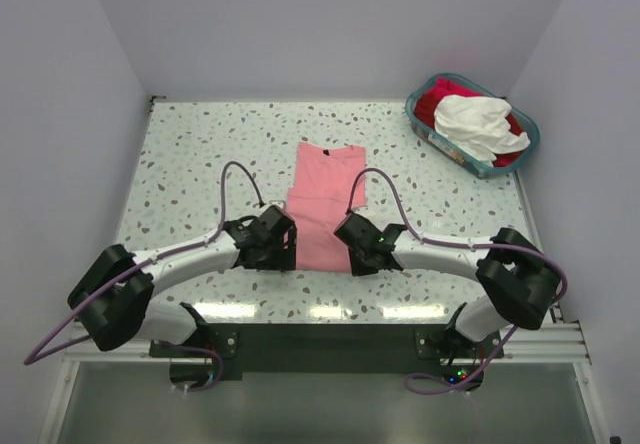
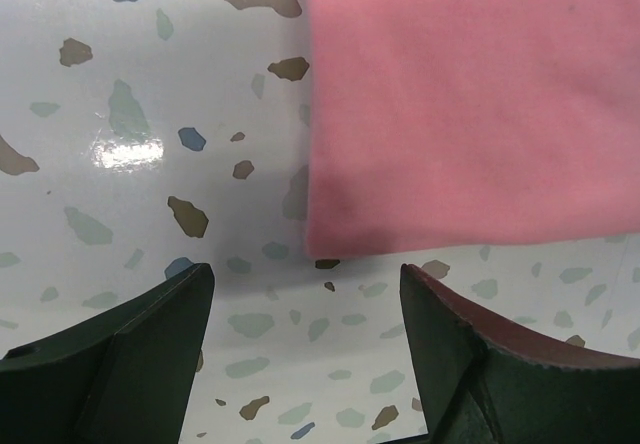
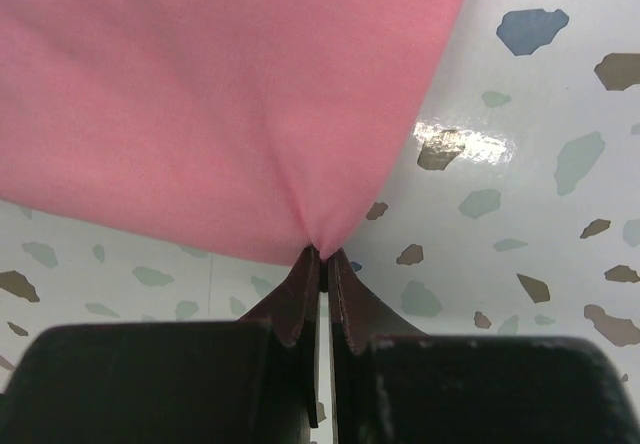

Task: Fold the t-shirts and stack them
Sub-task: Fold the tshirt

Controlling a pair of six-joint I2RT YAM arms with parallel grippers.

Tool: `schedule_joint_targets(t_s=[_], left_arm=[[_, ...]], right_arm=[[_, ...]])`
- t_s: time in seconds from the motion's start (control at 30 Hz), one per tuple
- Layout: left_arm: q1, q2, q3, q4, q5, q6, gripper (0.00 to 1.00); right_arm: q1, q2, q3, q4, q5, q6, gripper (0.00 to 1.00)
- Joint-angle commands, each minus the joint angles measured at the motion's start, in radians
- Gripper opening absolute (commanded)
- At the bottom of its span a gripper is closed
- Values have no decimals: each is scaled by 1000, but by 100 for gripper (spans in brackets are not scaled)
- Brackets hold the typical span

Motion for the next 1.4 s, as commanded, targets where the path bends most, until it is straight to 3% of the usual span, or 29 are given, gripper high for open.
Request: schedule_joint_targets(t_s=[0.0,0.17,0.33,0.53,0.87,1.13,1.23,1.33,1.37], left_arm=[[-12,29,27,37,23,23,80],[-15,69,40,52,23,29,75],[-18,86,72,38,-3,28,59],[-17,62,82,38,-33,21,57],[-32,180,73,50,-36,28,45],[-66,227,50,26,-26,-8,45],[-69,229,41,21,-23,-18,37],[-72,230,38,12,-23,-26,18],[-78,227,40,6,-22,-28,7]], right_arm=[[3,59,-65,-28,-3,-7,0],[3,58,-75,-13,-17,-15,0],[3,55,-83,-3,-26,-23,0],[4,49,-94,1,-26,-33,0],[3,49,-89,0,-32,-52,0],[4,29,-97,-5,-26,-57,0],[3,28,-95,-3,-29,-60,0],[4,22,-91,-11,-35,-72,0],[3,14,-85,-16,-41,-78,0]])
